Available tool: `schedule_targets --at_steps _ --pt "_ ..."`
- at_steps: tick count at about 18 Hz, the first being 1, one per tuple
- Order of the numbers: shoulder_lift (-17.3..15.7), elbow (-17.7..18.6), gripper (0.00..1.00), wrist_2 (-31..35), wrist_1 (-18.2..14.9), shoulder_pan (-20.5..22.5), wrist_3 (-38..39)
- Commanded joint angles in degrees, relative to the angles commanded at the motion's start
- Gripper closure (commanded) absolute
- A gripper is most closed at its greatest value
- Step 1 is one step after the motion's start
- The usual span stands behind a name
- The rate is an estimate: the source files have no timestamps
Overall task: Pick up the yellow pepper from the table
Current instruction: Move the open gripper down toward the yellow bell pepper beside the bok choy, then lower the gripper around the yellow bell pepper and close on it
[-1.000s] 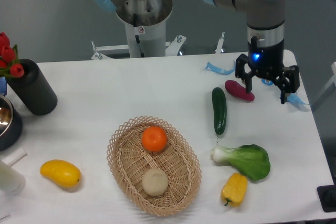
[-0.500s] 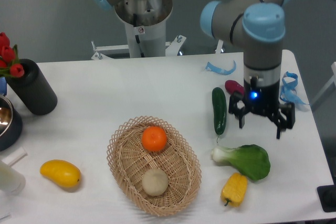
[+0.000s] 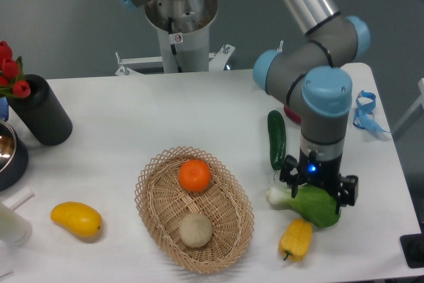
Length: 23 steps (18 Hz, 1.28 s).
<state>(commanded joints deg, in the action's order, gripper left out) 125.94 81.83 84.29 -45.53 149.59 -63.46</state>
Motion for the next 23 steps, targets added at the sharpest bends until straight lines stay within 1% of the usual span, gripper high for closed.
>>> schedule_targets --at_steps 2,4,7,11,14,23 --pt "1.49 -0.44 0.0 0.0 0.0 -0.44 0.09" --pt "1.59 -0.53 0.0 -0.26 0.0 -0.53 0.79" --pt "2.9 -0.71 0.0 -0.26 0.09 -0.7 1.14" --pt "4.4 -1.93 0.0 -0.44 0.44 -1.32 1.23" --pt "4.75 -2.29 0.0 -2.63 0.44 -1.32 1.75" --pt "6.07 -2.82 0.0 -2.64 0.44 -1.93 2.02"
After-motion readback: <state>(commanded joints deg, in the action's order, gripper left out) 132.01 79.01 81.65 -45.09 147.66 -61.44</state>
